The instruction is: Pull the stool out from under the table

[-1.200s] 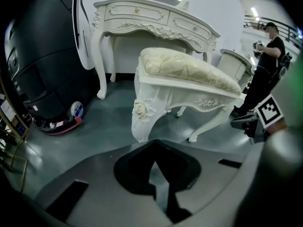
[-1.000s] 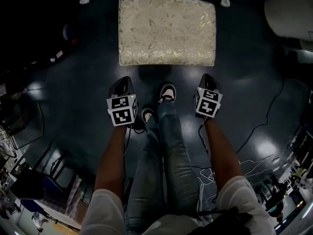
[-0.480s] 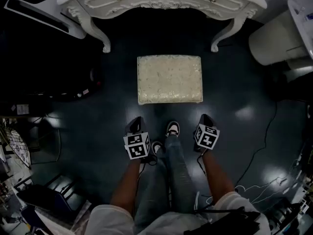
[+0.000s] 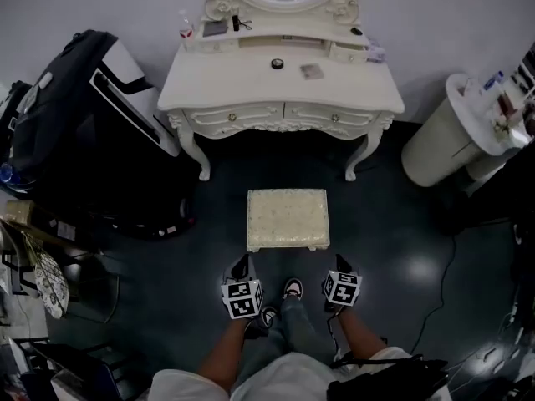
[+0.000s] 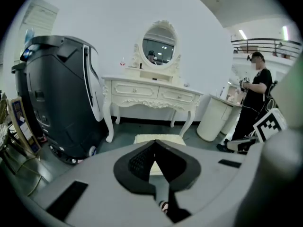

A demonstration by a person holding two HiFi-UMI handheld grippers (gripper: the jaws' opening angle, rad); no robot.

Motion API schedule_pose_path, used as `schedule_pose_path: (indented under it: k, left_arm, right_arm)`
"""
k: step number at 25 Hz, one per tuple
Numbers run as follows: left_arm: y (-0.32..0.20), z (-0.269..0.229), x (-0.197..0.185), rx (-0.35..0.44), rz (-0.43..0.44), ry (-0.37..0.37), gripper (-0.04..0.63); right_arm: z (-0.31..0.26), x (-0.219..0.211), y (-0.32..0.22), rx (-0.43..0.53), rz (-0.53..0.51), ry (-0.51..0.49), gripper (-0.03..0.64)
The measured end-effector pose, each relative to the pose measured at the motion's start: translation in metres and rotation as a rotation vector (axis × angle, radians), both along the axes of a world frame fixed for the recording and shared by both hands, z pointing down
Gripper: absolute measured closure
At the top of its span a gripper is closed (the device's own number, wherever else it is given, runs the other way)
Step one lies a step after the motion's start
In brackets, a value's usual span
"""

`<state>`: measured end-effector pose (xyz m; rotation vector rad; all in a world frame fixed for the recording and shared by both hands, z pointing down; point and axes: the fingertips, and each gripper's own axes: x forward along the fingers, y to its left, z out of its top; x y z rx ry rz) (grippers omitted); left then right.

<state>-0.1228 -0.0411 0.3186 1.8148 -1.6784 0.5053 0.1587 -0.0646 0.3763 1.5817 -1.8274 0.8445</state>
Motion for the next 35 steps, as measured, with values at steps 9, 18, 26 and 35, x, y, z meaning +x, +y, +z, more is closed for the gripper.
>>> schedule_pose_path:
  k: [9, 18, 26, 35]
  left_arm:
    - [-0.019, -0.147, 0.004, 0.258, -0.005, 0.054, 0.586]
    - [0.003, -0.267, 0.012, 0.448, 0.084, 0.029, 0.586]
    - [0.032, -0.298, 0.006, 0.460, 0.045, 0.110, 0.586]
    - [0.074, -0.305, 0.044, 0.465, 0.090, 0.157, 0.586]
  right_arm:
    - [-0.149, -0.042, -0.026, 0.277, -0.121, -0.036, 0.617]
    - [-0.288, -0.068, -0.024, 0.515, -0.082, -0.129, 0.617]
    - [-0.335, -0.053, 0.006, 0.574, -0.087, -0.118, 0.617]
    - [-0.353, -0.033, 0.053, 0.584, -0.063, -0.181, 0.617]
